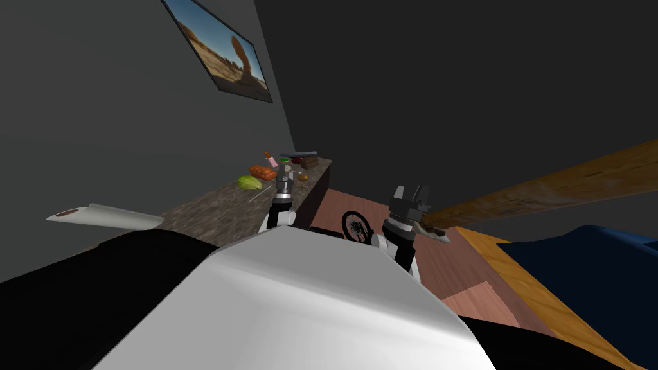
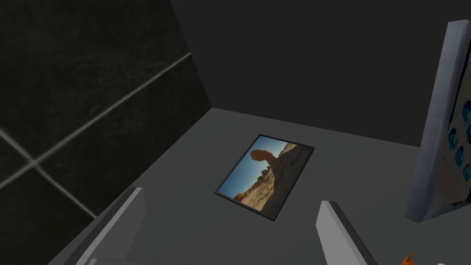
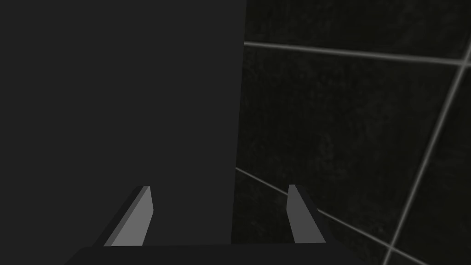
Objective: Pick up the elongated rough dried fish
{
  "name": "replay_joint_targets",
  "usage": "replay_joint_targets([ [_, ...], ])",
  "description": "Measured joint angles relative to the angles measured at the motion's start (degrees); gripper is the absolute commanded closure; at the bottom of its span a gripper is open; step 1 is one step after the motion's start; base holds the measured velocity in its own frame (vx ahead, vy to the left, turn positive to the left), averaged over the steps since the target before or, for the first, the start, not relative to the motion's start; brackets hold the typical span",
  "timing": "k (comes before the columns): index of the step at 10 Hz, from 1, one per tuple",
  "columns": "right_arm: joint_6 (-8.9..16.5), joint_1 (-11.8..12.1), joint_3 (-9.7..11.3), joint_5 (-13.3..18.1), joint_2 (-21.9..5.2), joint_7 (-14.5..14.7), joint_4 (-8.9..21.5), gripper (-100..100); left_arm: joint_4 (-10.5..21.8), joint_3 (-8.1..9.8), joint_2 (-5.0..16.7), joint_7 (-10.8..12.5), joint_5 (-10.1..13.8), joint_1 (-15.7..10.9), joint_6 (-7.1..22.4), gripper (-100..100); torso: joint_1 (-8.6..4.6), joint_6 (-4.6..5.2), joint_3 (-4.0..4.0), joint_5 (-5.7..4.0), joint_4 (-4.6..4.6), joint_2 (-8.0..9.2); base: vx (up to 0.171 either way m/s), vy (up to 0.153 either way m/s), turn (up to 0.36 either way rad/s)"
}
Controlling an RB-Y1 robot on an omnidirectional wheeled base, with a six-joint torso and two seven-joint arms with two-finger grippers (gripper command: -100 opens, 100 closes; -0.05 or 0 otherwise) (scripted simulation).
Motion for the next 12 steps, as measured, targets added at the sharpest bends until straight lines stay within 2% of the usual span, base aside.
replay_joint_targets([
  [2,0.0,0.0,0.0,0.0,0.0,0.0,0.0,0,1.2,-0.06,2.5,-0.2,1.0,-1.7,1.5,-100,-0.04,0.01,0.14,-0.01,0.05,0.25,-0.091,-0.017,-0.033],
  [5,0.0,0.0,0.0,0.0,0.0,0.0,0.0,0,3.5,0.11,6.4,-0.4,2.9,-5.4,5.5,-100,-0.09,0.01,0.17,-0.02,0.07,0.3,-0.084,-0.024,-0.025],
  [7,0.0,0.0,0.0,0.0,0.0,0.0,0.0,0,6.6,0.46,9.0,-0.9,4.3,-9.5,8.8,-100,-0.03,0.01,0.18,-0.01,0.07,0.32,-0.079,-0.009,-0.016],
  [9,0.0,0.0,0.0,0.0,0.0,0.0,0.0,0,8.0,0.57,10.7,-1.1,5.2,-11.6,11.5,-100,0.0,0.0,0.12,0.0,0.05,0.2,-0.059,-0.005,-0.007],
  [10,0.0,0.0,0.0,0.0,0.0,0.0,0.0,0,9.0,0.95,12.4,-1.2,6.1,-13.0,13.5,-100,0.01,0.0,0.13,0.0,0.05,0.23,-0.055,-0.001,0.0],
  [12,0.0,0.0,0.0,0.0,0.0,0.0,0.0,0,12.2,1.27,14.2,-1.4,7.0,-16.6,16.3,-100,0.03,0.0,0.11,0.01,0.04,0.18,-0.047,0.001,0.0],
])
